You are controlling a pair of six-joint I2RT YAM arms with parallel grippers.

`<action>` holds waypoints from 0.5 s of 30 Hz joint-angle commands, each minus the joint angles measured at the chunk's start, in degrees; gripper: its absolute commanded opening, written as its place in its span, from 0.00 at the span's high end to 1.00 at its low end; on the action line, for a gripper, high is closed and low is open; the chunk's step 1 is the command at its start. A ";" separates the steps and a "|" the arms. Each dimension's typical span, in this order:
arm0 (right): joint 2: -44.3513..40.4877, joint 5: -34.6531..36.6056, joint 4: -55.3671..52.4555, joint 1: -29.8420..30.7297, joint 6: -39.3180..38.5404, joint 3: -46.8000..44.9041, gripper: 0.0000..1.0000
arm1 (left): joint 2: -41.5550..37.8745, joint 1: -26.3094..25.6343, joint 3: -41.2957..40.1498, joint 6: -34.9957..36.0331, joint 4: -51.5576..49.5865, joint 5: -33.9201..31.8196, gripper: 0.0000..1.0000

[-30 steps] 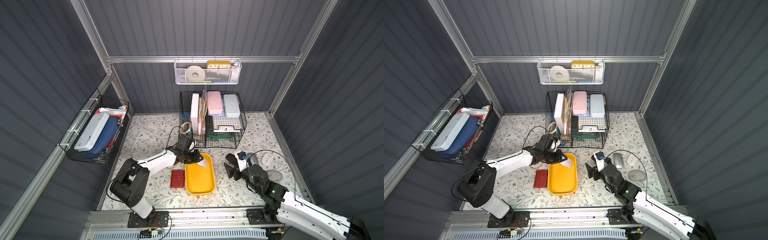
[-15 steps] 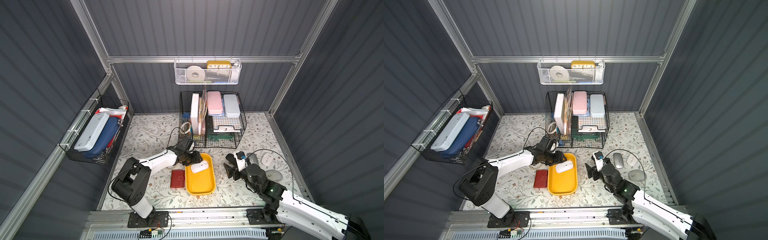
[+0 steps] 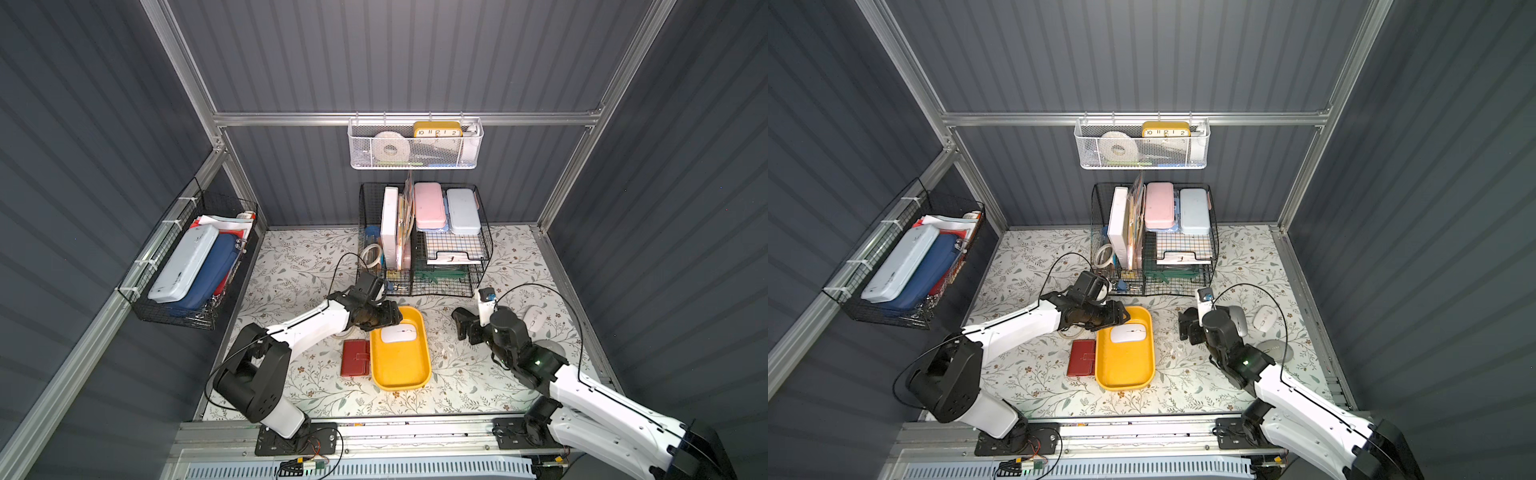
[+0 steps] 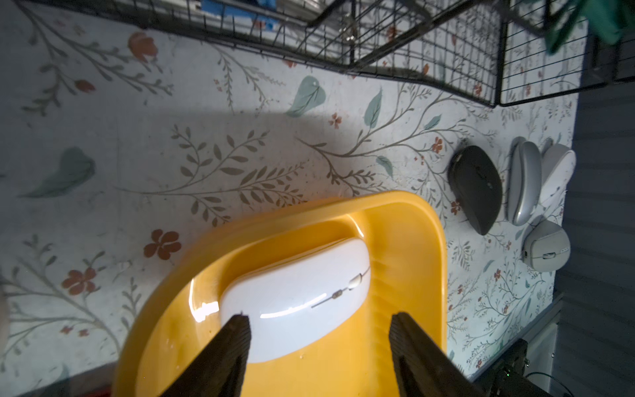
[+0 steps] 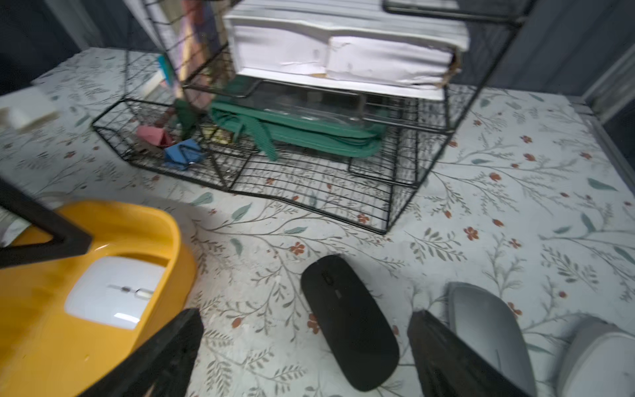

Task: Put the mouse in the storage box
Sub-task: Place the mouse in the storage box, then pick up the mouse from the center of the board.

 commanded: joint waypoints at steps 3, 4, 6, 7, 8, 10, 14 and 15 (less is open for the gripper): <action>8.20 -7.02 -6.63 -4.58 4.04 5.72 0.03 | -6.04 -0.11 -0.07 2.30 -4.53 -1.95 0.27; 9.76 -7.47 -6.78 -4.68 3.89 6.59 0.02 | -6.63 -0.11 -0.37 2.36 -4.75 -2.20 0.26; 12.56 -8.20 -7.51 -4.92 3.77 8.20 0.02 | -7.56 -0.10 -0.98 2.36 -5.07 -2.40 0.25; 14.09 -8.86 -8.03 -5.23 3.80 9.11 0.02 | -7.92 -0.11 -1.23 2.38 -5.06 -2.39 0.25; 15.57 -9.67 -8.67 -5.73 3.95 10.03 0.01 | -8.20 -0.11 -1.53 2.33 -5.06 -2.35 0.25; 18.48 -11.16 -10.49 -6.80 4.26 11.87 0.01 | -8.48 -0.11 -1.86 2.47 -5.14 -2.39 0.24; 23.33 -14.74 -12.46 -8.71 4.12 14.69 0.01 | -9.09 -0.11 -2.32 2.65 -5.32 -2.61 0.24; 24.40 -15.72 -12.69 -9.11 3.89 15.31 0.01 | -9.18 -0.07 -2.54 2.65 -5.16 -2.56 0.24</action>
